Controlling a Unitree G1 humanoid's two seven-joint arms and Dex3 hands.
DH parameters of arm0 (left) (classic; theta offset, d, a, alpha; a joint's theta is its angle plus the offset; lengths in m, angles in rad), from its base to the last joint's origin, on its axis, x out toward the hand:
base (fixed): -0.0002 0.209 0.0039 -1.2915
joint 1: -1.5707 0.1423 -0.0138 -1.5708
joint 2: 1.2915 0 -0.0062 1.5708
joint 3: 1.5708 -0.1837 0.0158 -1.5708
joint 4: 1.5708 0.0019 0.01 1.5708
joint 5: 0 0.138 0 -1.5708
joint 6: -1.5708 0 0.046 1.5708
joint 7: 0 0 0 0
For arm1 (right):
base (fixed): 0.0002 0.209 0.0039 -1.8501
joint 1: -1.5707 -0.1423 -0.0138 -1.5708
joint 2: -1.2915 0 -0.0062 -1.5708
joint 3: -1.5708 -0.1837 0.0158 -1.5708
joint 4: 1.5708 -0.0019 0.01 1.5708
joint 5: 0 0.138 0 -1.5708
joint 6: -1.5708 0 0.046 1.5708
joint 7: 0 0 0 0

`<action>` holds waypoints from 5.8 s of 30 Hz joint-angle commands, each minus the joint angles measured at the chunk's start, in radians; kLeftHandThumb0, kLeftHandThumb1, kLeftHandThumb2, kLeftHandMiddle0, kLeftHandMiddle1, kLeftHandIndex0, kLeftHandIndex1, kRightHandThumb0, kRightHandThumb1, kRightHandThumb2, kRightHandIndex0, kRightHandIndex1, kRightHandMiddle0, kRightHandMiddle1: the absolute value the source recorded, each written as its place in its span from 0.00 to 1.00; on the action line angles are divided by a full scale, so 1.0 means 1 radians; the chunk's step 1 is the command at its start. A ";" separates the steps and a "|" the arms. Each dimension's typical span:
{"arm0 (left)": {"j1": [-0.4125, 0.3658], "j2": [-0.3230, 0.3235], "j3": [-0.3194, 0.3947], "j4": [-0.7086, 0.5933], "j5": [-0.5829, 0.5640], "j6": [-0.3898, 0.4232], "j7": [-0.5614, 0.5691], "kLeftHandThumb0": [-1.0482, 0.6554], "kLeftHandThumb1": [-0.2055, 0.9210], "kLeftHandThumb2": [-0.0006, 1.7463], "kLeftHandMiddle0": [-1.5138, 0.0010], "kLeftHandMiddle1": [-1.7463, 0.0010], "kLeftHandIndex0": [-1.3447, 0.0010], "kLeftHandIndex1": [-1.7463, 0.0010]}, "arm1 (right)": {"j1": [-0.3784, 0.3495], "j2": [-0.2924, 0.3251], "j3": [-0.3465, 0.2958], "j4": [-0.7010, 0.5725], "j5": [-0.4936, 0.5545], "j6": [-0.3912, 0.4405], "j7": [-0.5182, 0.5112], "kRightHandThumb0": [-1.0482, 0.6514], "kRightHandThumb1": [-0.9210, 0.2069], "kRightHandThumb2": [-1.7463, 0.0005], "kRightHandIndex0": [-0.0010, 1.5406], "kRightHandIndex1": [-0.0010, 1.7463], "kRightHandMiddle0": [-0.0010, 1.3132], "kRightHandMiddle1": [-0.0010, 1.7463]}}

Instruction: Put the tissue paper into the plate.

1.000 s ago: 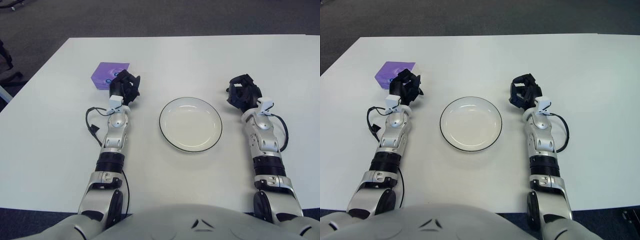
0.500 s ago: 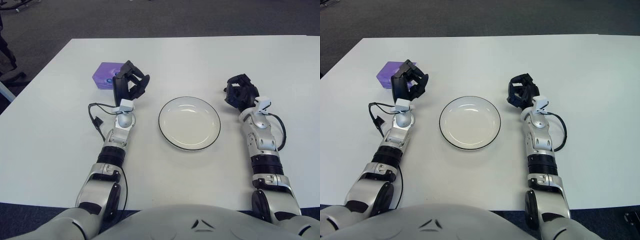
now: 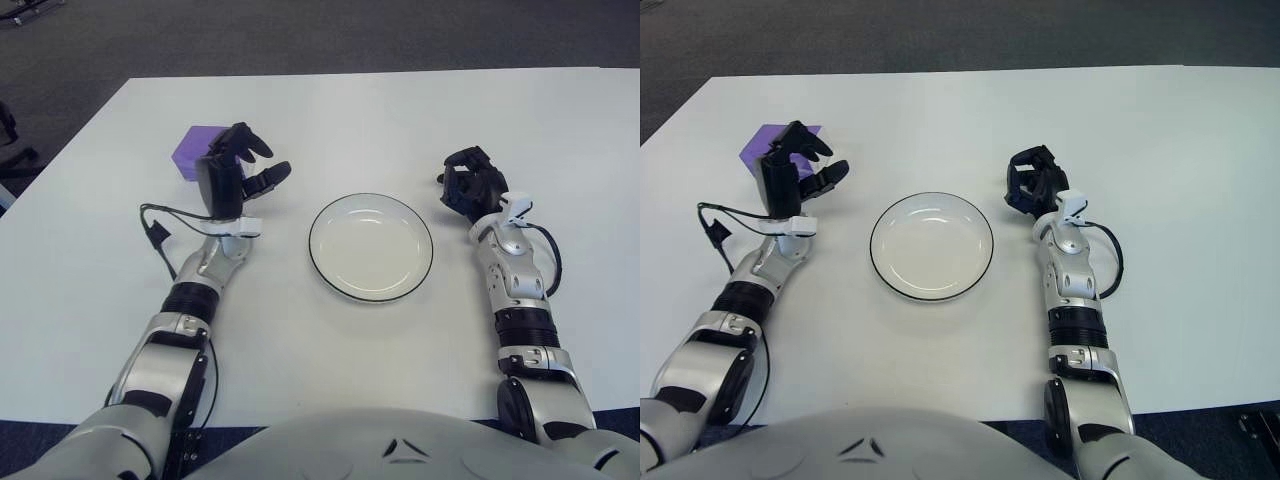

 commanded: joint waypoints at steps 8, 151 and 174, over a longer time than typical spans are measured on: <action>0.111 0.084 -0.029 -0.079 0.091 0.056 0.019 0.40 1.00 0.13 0.54 0.13 0.61 0.19 | 0.097 0.024 0.004 0.056 -0.005 0.026 0.004 0.61 0.29 0.44 0.28 0.95 0.18 1.00; -0.495 0.249 -0.214 0.652 -0.165 0.286 -0.884 0.00 1.00 0.30 0.94 1.00 0.94 1.00 | 0.099 0.001 0.041 0.107 -0.023 -0.029 0.033 0.61 0.31 0.42 0.27 0.98 0.19 1.00; -0.459 0.239 -0.254 0.660 -0.144 0.141 -0.923 0.01 1.00 0.33 0.79 0.98 0.83 0.98 | 0.101 -0.004 0.040 0.094 -0.016 -0.007 0.052 0.61 0.30 0.43 0.26 0.98 0.18 1.00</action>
